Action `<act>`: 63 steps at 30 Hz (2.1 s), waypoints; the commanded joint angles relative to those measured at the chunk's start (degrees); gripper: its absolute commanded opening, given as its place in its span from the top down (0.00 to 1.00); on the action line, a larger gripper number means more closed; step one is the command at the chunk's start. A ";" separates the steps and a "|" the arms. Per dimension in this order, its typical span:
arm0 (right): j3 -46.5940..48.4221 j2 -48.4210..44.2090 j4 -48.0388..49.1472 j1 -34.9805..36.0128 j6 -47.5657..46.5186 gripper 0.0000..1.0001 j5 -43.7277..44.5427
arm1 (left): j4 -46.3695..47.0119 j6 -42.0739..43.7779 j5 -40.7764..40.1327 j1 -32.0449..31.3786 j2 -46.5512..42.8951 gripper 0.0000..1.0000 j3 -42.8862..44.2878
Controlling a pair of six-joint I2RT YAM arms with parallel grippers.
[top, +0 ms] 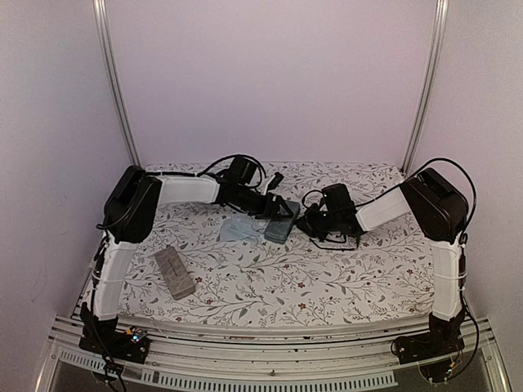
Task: Organize the sunglasses
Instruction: Close the sunglasses case at the center of the board, then pick up the sunglasses case from the center of the board.
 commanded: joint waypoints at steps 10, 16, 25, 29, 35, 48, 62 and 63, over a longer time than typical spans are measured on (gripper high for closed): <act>-0.07 -1.74 -4.15 0.51 -9.73 0.94 -5.56 | -7.36 4.07 -21.49 -3.80 -5.65 0.13 -4.49; 0.57 -0.78 -2.95 0.92 -10.27 0.96 -8.27 | -8.98 3.04 -21.11 -4.05 -4.48 0.13 -4.87; 2.40 -0.23 -4.59 1.74 -10.27 0.96 -7.90 | -12.62 3.49 -20.51 -4.48 -2.30 0.11 -4.04; 3.26 -0.33 -6.86 1.98 -10.04 0.96 -6.85 | -14.18 4.28 -20.73 -4.94 -1.62 0.13 -3.51; 6.36 0.34 -10.23 2.50 -9.92 0.96 -6.59 | -17.01 5.68 -22.31 -5.88 -1.16 0.17 -2.17; 12.40 1.37 -15.02 4.01 -10.63 0.91 -7.30 | -20.95 7.50 -21.23 -7.63 0.16 0.23 -0.50; 15.31 3.24 -17.70 4.04 -11.77 0.82 -6.94 | -24.63 10.24 -22.07 -7.67 1.93 0.08 2.32; 15.26 3.31 -17.77 4.05 -11.76 0.82 -6.94 | -24.71 10.05 -22.79 -7.62 1.83 0.10 2.31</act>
